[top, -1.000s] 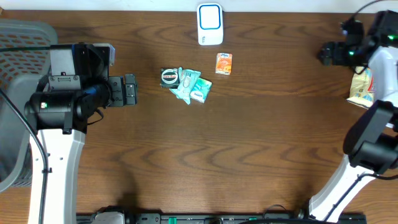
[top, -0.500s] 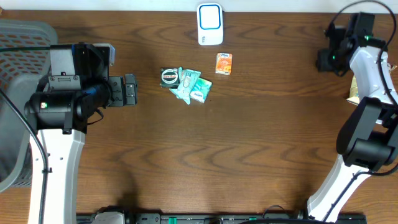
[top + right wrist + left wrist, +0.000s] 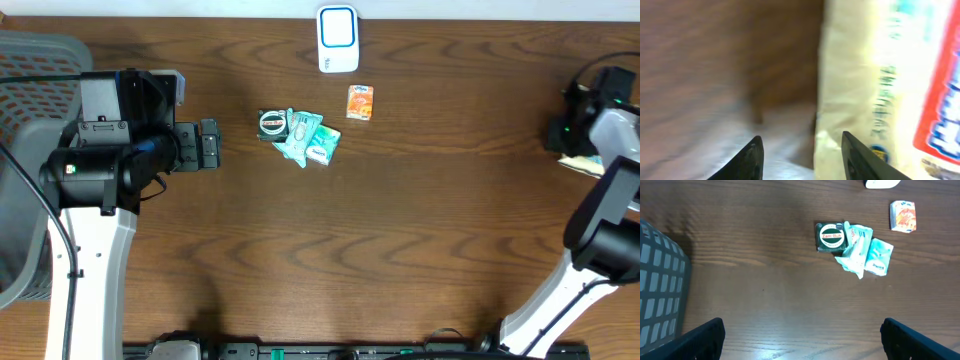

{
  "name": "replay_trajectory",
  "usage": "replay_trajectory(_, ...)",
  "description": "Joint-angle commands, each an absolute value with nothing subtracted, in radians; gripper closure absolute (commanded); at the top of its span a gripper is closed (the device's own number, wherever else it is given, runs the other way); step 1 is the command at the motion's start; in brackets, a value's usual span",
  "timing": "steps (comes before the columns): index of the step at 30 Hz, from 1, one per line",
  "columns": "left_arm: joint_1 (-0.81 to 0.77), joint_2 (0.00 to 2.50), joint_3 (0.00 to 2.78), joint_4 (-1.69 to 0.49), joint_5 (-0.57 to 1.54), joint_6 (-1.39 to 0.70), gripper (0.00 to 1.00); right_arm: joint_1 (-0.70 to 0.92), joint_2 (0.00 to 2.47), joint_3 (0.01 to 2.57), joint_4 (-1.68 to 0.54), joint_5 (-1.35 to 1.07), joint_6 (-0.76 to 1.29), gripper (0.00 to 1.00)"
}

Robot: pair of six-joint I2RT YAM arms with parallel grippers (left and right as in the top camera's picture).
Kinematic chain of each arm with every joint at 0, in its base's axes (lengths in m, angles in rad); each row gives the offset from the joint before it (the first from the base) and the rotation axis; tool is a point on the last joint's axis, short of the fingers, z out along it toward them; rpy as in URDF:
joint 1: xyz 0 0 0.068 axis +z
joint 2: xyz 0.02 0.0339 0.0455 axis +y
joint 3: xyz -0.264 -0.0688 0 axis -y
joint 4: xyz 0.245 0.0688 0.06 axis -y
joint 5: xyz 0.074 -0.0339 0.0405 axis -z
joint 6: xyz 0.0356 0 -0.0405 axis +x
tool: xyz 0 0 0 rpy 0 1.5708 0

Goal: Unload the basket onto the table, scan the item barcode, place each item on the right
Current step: 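Open the right gripper to release the bag and raise it, then move the right gripper to the orange tissue pack near the scanner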

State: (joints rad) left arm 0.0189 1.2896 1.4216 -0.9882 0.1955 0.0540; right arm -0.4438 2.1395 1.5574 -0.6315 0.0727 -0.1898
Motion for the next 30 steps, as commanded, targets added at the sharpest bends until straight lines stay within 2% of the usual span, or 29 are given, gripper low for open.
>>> replay_trajectory(1,0.024,1.293,1.429,-0.991,0.189,0.067,0.03,-0.463,2.149,1.557,-0.641,0.100,-0.169,0.53)
replay_trajectory(13,0.024,1.293,1.429,-0.991,0.189,0.067,0.02,-0.438,2.126,1.558,-0.635,0.075,-0.170,0.44)
replay_trajectory(17,0.024,1.293,1.429,-0.991,0.189,0.067,0.02,-0.394,2.104,1.558,-0.620,-0.152,-0.169,0.43)
replay_trajectory(23,0.024,1.293,1.429,-0.991,0.189,0.067,0.02,-0.313,2.105,1.557,-0.571,-0.668,-0.080,0.43)
replay_trajectory(30,0.024,1.293,1.429,-0.991,0.189,0.067,0.02,-0.163,2.106,1.557,-0.486,-0.725,0.097,0.29)
